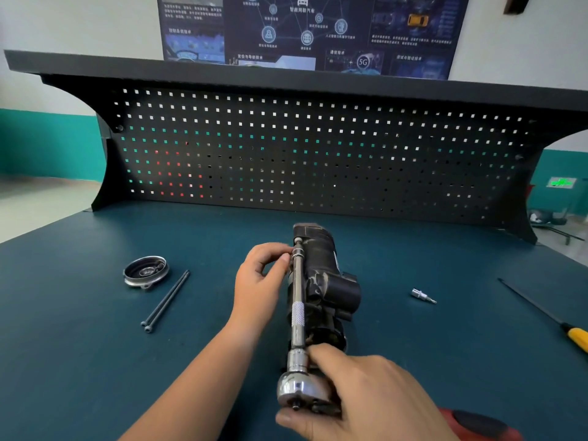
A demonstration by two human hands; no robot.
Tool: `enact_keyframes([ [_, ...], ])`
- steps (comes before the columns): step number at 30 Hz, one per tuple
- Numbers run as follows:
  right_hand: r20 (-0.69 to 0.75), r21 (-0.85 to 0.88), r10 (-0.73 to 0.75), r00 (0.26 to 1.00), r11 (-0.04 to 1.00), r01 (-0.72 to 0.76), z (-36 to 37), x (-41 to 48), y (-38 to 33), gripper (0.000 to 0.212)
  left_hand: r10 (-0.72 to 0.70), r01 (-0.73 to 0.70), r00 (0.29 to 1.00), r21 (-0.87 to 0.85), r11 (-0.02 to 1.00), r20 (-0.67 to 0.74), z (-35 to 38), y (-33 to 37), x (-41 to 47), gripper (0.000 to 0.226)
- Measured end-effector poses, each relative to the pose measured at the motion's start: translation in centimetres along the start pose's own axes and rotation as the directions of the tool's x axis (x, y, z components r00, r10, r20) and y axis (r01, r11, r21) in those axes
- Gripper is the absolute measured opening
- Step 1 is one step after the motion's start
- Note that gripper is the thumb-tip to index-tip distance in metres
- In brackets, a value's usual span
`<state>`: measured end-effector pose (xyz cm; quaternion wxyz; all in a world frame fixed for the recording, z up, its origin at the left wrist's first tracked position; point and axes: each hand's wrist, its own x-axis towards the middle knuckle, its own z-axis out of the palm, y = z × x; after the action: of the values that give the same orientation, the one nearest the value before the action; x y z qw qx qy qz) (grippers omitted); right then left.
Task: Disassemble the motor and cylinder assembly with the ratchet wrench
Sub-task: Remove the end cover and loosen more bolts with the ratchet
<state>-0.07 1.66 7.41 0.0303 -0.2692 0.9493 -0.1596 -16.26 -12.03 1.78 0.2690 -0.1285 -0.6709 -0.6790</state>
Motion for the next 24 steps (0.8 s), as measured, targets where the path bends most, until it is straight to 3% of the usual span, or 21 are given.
enact_keyframes([
  [1, -0.017, 0.005, 0.149, 0.989, 0.989, -0.149, -0.2, 0.4, -0.5, 0.059, -0.085, 0.085, 0.996, -0.033, 0.996, 0.004, -0.2, 0.6, -0.4, 0.018],
  [2, -0.058, -0.069, 0.172, 0.983, 0.982, -0.176, -1.1, 0.3, -0.3, 0.055, -0.16, 0.161, 0.987, -0.061, 0.985, 0.014, -0.5, 1.4, -0.8, 0.017],
  [5, -0.079, -0.044, 0.092, 0.993, 0.994, -0.096, -0.7, 0.5, -0.7, 0.047, -0.271, 0.277, 0.949, -0.012, 0.961, 0.161, -1.8, 4.2, -2.5, 0.035],
  [8, -0.155, -0.049, 0.08, 0.985, 0.995, -0.088, -1.2, 0.3, 0.0, 0.046, -0.381, 0.36, 0.822, 0.132, 0.923, 0.423, -3.2, 6.9, -4.8, 0.05],
  [10, -0.176, -0.035, 0.075, 0.982, 0.996, -0.083, -0.8, 0.0, -0.1, 0.044, -0.426, 0.389, 0.757, 0.182, 0.903, 0.496, -3.3, 8.0, -6.2, 0.044],
  [12, -0.219, -0.01, 0.075, 0.973, 0.997, -0.079, -0.4, 0.1, 0.1, 0.042, -0.431, 0.429, 0.766, 0.121, 0.895, 0.476, -2.6, 8.7, -7.2, 0.035],
  [16, -0.272, 0.115, 0.107, 0.956, 0.99, -0.078, 0.1, 0.1, 0.6, 0.043, -0.475, 0.512, 0.79, 0.009, 0.859, 0.386, -1.7, 9.4, -8.0, 0.039],
  [24, -0.419, 0.269, 0.15, 0.895, 0.962, -0.035, 1.6, -0.9, 1.2, 0.042, -0.545, 0.632, 0.759, -0.202, 0.748, 0.358, -0.1, 10.1, -8.7, 0.03],
])
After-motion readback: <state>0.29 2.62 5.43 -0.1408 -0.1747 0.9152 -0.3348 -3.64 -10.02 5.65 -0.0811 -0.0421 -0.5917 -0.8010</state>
